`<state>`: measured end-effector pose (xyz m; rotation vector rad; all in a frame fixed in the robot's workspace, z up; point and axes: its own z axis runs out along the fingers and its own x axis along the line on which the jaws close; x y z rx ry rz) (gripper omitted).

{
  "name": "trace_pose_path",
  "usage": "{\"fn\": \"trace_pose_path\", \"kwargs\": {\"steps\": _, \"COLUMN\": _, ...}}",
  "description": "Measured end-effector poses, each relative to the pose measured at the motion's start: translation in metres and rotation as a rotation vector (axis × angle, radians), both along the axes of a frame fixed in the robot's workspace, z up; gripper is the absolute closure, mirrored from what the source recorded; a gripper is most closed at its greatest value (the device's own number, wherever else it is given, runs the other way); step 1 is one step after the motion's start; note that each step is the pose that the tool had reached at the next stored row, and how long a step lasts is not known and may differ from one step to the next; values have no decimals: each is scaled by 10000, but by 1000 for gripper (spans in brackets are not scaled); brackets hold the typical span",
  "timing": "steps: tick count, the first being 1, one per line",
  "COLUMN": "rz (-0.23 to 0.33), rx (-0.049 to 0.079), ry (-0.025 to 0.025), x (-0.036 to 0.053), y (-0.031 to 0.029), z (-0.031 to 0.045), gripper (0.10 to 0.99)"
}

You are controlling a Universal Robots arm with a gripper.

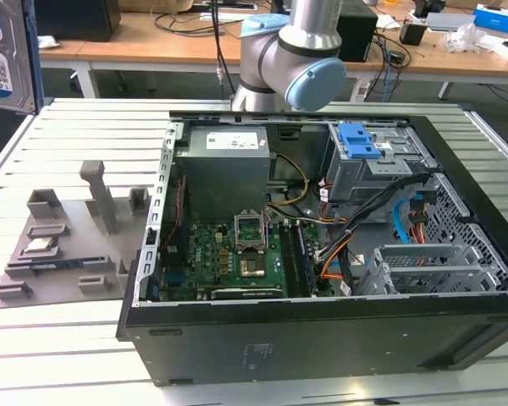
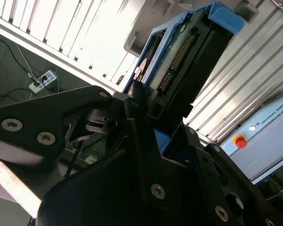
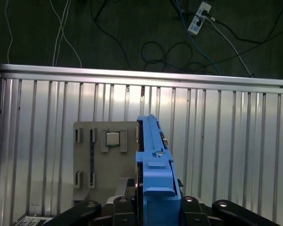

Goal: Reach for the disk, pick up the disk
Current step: 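Pick up the disk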

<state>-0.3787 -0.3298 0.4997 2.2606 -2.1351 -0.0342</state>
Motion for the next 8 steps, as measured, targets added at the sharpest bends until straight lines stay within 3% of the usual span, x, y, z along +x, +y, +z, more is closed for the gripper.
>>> {"fn": "trace_pose_path", "kwargs": {"steps": 6, "rz": 0, "rx": 1, "ry": 2, "x": 0, "y": 0, "z": 207, "gripper": 722}}
{"fn": "trace_pose_path", "kwargs": {"steps": 8, "rz": -1, "rx": 1, "ry": 3, "x": 0, "y": 0, "z": 240, "gripper": 722}}
